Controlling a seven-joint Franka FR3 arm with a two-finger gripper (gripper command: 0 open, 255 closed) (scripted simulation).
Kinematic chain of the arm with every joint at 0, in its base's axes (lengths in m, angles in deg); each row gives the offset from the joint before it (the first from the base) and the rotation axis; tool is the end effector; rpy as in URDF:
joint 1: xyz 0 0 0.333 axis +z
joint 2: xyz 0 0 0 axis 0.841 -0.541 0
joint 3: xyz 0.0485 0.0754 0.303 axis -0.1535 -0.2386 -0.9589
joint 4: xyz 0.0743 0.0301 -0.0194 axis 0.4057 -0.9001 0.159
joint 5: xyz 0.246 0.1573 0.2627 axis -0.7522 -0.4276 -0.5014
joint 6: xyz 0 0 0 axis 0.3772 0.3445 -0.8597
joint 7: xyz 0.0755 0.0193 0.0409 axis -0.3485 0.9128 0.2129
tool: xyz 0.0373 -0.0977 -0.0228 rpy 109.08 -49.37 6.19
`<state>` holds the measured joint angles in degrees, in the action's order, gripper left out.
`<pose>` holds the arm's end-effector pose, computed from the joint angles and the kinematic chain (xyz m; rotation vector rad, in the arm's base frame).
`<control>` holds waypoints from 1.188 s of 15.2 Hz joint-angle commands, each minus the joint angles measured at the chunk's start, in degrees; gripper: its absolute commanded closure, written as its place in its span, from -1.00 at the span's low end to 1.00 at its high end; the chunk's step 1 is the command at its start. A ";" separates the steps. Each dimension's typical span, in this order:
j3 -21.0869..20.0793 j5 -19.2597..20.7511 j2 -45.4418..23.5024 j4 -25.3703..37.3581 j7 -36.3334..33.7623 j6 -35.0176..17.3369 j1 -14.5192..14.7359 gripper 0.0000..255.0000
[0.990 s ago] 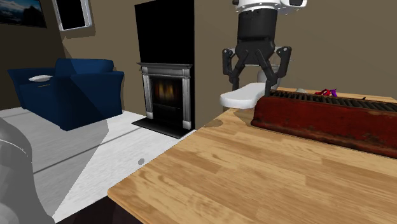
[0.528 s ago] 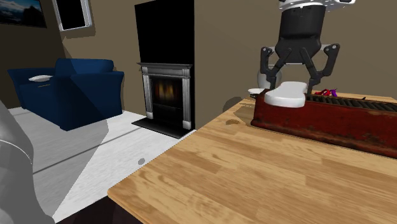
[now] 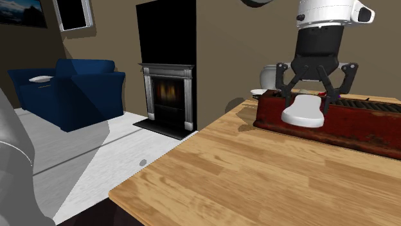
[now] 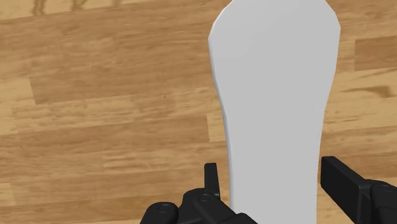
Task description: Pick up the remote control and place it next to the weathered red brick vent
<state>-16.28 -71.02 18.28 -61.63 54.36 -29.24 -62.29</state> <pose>0.5080 -0.2188 0.5203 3.1110 0.2569 -0.0152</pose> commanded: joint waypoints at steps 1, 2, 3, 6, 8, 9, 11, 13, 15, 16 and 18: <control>0.04 -0.03 -0.15 -1.37 0.04 -1.57 -0.04 1.00; 0.06 -0.05 -0.25 -2.04 0.05 -2.32 -0.05 1.00; 0.07 -0.08 -0.35 -2.69 0.06 -3.08 -0.06 1.00; 0.11 -0.18 -0.74 -4.58 0.10 -5.34 -0.09 1.00; 0.14 -0.27 -1.07 -5.77 0.14 -6.84 -0.11 1.00; 0.15 -0.32 -1.25 -6.35 0.17 -7.59 -0.12 1.00; 0.18 -0.44 -1.64 -7.46 0.23 -9.09 -0.15 1.00; 0.20 -0.58 -2.09 -8.53 0.31 -10.58 -0.17 1.00; 0.23 -0.73 -2.59 -9.54 0.40 -12.07 -0.20 1.00; 0.24 -0.82 -2.85 -10.03 0.45 -12.82 -0.22 1.00; 0.26 -1.01 -3.42 -10.97 0.57 -14.30 -0.25 1.00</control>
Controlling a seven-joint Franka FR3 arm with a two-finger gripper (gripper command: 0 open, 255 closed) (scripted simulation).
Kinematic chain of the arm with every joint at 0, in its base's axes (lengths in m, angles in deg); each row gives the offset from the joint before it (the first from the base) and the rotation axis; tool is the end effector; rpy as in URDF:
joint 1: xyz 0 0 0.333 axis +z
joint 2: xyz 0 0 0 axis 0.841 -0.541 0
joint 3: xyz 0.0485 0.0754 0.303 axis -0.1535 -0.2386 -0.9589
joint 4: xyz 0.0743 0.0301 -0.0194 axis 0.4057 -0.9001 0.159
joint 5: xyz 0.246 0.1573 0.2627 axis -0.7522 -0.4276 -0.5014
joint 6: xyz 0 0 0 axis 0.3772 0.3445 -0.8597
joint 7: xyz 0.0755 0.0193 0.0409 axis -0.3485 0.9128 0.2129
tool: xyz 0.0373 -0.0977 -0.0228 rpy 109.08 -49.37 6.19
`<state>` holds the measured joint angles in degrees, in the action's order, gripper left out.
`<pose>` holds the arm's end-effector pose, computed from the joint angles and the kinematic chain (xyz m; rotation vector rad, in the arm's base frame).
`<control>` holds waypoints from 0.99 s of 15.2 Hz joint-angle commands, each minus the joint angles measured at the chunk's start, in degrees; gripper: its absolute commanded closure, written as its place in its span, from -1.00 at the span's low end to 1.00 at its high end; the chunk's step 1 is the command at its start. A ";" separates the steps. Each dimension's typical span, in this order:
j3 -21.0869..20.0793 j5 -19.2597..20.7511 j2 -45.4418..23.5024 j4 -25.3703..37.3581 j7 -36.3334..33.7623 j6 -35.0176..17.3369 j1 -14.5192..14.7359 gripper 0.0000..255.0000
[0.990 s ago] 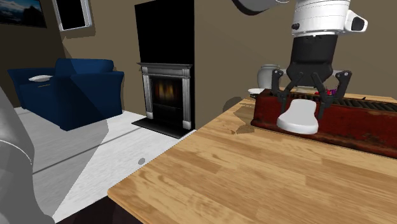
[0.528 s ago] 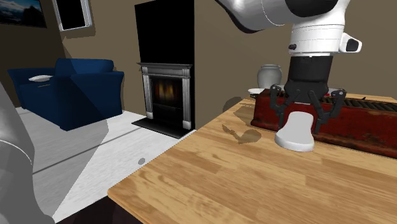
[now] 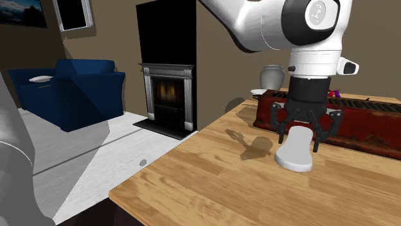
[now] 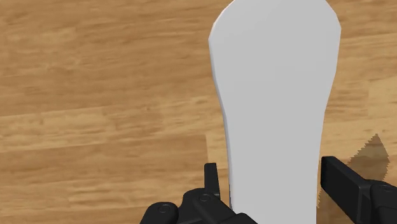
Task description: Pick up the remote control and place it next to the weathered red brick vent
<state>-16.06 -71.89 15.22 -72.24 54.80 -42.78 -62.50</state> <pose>0.5076 -0.2187 0.4252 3.1108 0.2567 -0.0153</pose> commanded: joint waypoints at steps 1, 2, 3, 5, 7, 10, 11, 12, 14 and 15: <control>0.04 -0.24 -0.67 -0.81 0.19 -1.51 -0.06 1.00; 0.05 -0.35 -0.99 -1.25 0.25 -2.25 -0.07 1.00; 0.05 -0.46 -1.32 -1.67 0.32 -2.98 -0.09 1.00; 0.05 -0.71 -2.00 -2.49 0.48 -4.46 -0.13 1.00; 0.05 -0.98 -2.74 -3.26 0.65 -5.93 -0.16 1.00; 0.02 -1.44 -3.93 -4.32 0.94 -8.12 -0.23 1.00; 0.01 -1.61 -4.35 -4.64 1.04 -8.84 -0.26 1.00; -0.01 -1.78 -4.78 -4.96 1.15 -9.57 -0.29 1.00; -0.06 -2.15 -5.68 -5.55 1.39 -11.01 -0.35 1.00; -0.08 -2.25 -5.92 -5.70 1.46 -11.40 -0.37 1.00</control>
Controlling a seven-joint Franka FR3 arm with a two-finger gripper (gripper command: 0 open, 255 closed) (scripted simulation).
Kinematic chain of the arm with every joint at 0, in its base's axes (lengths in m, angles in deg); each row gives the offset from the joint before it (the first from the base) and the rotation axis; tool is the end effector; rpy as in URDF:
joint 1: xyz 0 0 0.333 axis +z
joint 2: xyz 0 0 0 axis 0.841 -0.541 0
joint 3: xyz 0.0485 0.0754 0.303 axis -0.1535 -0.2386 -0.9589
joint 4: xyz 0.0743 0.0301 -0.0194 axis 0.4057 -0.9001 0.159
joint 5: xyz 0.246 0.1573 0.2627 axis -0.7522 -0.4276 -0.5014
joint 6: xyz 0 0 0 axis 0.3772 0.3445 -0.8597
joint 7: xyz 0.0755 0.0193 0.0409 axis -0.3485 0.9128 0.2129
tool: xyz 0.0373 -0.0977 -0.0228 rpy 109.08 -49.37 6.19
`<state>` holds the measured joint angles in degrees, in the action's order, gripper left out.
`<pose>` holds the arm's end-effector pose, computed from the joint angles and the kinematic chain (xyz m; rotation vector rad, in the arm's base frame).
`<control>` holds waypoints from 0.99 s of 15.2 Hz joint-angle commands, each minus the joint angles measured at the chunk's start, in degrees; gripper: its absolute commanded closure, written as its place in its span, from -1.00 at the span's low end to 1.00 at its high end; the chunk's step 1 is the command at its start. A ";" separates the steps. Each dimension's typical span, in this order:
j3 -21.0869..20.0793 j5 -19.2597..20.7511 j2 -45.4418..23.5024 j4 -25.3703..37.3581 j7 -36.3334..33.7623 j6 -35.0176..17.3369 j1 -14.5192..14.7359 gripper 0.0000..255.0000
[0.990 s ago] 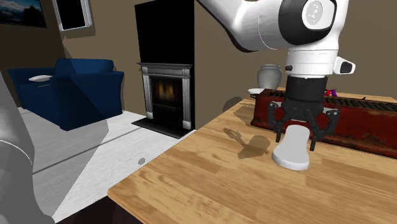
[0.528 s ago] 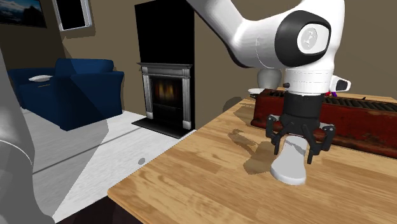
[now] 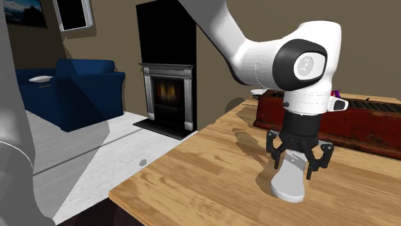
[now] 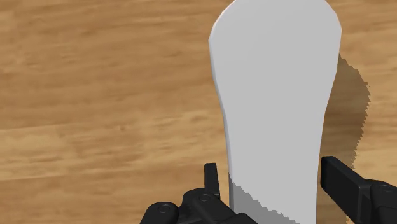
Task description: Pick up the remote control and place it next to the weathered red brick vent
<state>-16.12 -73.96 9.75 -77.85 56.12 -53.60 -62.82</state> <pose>0.5075 -0.2188 0.3474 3.1110 0.2568 -0.0151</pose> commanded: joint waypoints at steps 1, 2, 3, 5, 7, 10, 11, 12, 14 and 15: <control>-0.02 -0.19 -0.44 -0.11 0.13 -0.58 -0.04 1.00; -0.02 -0.19 -0.45 -0.10 0.13 -0.58 -0.04 1.00; -0.02 -0.19 -0.45 -0.10 0.13 -0.58 -0.04 1.00; -0.02 -0.19 -0.45 -0.10 0.13 -0.58 -0.04 1.00; -0.02 -0.19 -0.45 -0.10 0.13 -0.58 -0.04 1.00; -0.02 -0.19 -0.45 -0.10 0.13 -0.58 -0.04 -1.00; -0.02 -0.19 -0.45 -0.10 0.14 -0.58 -0.05 -1.00; -0.02 -0.19 -0.45 -0.10 0.14 -0.58 -0.05 -1.00; 0.04 0.28 0.68 0.63 -0.20 1.22 0.06 -1.00; 0.08 0.70 1.74 1.43 -0.49 3.04 0.16 -1.00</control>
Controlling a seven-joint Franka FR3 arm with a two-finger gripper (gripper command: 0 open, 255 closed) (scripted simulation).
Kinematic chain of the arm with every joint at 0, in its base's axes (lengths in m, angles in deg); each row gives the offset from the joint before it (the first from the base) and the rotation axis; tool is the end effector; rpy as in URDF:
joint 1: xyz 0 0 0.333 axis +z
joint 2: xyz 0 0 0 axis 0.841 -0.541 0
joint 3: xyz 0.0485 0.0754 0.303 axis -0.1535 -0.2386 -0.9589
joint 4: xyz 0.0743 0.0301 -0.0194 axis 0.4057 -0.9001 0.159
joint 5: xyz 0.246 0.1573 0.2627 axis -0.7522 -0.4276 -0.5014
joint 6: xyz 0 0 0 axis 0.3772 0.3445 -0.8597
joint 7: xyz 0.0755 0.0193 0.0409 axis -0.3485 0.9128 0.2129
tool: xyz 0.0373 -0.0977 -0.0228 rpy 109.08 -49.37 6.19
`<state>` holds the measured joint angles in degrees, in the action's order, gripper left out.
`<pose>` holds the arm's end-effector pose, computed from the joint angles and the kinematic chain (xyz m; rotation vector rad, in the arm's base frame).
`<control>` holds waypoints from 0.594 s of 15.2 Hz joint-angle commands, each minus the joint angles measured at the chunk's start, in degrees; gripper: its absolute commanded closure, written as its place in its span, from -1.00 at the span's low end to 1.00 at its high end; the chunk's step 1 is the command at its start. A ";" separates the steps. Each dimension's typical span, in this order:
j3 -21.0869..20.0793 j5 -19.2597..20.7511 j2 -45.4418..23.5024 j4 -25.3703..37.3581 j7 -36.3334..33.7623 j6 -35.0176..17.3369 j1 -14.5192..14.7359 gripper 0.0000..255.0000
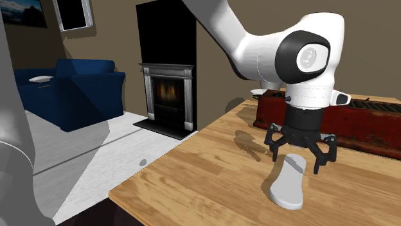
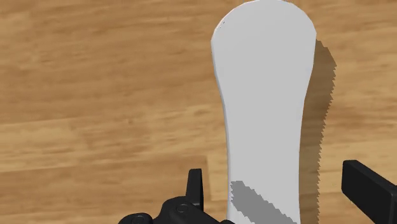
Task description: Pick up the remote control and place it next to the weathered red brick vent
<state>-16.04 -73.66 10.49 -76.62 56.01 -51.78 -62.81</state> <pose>0.5095 -0.2203 0.3608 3.1101 0.2570 -0.0123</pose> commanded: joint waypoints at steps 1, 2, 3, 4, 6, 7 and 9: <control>0.02 0.78 1.99 1.09 -0.65 3.05 0.23 -1.00; 0.01 1.06 2.72 1.84 -0.84 4.49 0.28 -1.00; 0.00 1.06 2.72 1.84 -0.84 4.49 0.28 -1.00; 0.00 1.06 2.72 1.83 -0.85 4.49 0.27 -1.00; 0.00 1.06 2.72 1.84 -0.84 4.49 0.27 -1.00; 0.00 1.06 2.72 1.84 -0.84 4.49 0.27 -1.00; 0.00 1.06 2.72 1.84 -0.84 4.49 0.27 -1.00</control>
<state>-16.04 -72.61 13.20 -74.78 55.16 -47.30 -62.54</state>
